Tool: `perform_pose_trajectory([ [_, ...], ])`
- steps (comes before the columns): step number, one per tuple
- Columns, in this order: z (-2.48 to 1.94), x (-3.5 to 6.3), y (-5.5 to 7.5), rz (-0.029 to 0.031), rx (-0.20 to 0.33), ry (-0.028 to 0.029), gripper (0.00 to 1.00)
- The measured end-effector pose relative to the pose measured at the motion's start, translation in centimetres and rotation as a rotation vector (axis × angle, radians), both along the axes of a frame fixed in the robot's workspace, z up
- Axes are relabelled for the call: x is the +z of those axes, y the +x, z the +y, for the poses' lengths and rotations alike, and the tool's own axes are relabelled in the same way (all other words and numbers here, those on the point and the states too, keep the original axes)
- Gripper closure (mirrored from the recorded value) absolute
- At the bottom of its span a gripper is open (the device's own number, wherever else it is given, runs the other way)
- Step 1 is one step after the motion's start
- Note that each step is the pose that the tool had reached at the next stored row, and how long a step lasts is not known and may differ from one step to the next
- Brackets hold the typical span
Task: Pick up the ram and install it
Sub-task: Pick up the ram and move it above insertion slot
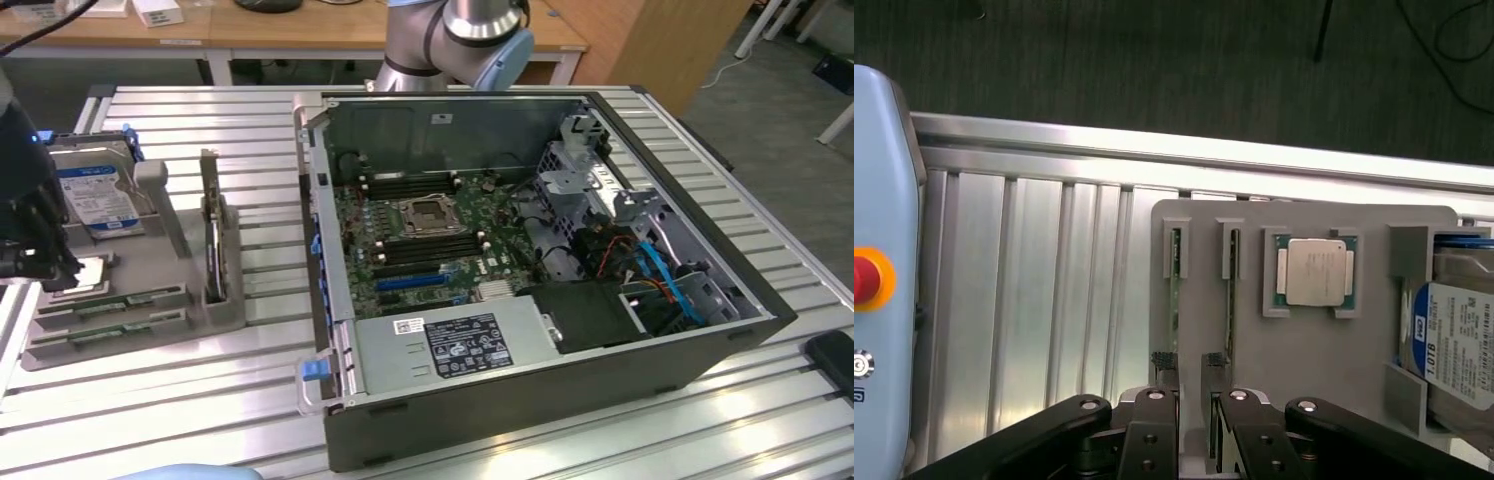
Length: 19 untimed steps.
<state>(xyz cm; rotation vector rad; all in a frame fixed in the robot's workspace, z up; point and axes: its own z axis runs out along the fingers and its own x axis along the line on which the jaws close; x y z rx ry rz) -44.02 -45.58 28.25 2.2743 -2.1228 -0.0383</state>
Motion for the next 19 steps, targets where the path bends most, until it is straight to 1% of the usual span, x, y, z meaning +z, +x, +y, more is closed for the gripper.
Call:
perform_pose_trajectory([
  [3, -0.18, -0.36, 0.2, 0.0, 0.0, -0.0001, 0.76],
  [6, -0.27, -0.71, 0.5, 0.0001, 0.0, 0.0, 0.76],
  [8, -0.3, -0.93, 0.7, 0.0, 0.0, 0.0001, 0.76],
  [10, -0.29, -1.07, 0.7, -0.0001, 0.002, 0.002, 0.76],
  [14, -0.3, -1.37, 0.8, -0.0003, 0.012, 0.0028, 0.76],
  [19, -0.28, -1.88, 0.8, -0.0058, 0.03, 0.003, 0.76],
])
